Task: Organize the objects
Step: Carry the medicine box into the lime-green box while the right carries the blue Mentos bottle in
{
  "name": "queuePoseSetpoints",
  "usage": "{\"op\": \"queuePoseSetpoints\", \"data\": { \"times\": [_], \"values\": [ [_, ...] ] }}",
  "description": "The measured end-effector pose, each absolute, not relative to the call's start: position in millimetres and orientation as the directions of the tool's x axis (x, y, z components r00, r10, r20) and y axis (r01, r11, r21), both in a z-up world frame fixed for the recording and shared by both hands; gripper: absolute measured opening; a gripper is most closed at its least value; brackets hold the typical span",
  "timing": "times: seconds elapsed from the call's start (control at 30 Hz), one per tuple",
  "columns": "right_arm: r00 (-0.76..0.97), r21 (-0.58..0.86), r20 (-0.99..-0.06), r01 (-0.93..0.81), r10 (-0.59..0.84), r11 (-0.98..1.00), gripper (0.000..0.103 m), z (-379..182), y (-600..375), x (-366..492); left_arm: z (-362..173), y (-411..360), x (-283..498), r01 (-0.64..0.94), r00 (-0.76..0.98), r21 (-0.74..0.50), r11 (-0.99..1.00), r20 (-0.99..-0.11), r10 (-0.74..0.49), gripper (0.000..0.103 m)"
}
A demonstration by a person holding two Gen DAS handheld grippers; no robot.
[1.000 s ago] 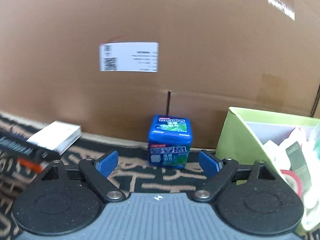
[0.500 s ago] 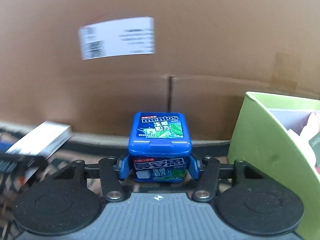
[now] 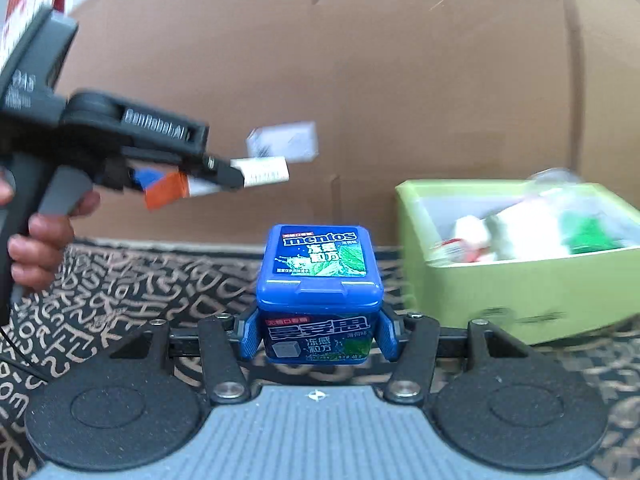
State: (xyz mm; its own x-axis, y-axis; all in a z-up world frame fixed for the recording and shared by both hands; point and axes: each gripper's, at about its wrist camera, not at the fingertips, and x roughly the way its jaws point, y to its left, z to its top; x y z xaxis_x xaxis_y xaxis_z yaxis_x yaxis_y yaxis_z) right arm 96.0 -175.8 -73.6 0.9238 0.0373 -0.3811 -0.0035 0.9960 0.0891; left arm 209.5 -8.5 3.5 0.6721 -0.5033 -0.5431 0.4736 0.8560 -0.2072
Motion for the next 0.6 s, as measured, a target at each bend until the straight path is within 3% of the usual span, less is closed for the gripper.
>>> {"op": "queuePoseSetpoints", "data": {
  "times": [0.17, 0.3, 0.6],
  "values": [
    [0.948, 0.062, -0.301, 0.130, -0.106, 0.990, 0.059, -51, -231, 63, 16, -60, 181, 0.564, 0.614, -0.239, 0.791, -0.518, -0.595, 0.065],
    [0.941, 0.051, -0.258, 0.241, -0.221, 0.969, 0.059, -42, -275, 58, 28, -108, 177, 0.583, 0.606, -0.222, 0.781, -0.522, -0.601, 0.065],
    [0.894, -0.044, -0.189, 0.405, -0.405, 0.913, 0.059, -36, -360, 111, 24, -197, 208, 0.536, 0.655, -0.123, 0.835, -0.564, -0.503, 0.066]
  ]
}}
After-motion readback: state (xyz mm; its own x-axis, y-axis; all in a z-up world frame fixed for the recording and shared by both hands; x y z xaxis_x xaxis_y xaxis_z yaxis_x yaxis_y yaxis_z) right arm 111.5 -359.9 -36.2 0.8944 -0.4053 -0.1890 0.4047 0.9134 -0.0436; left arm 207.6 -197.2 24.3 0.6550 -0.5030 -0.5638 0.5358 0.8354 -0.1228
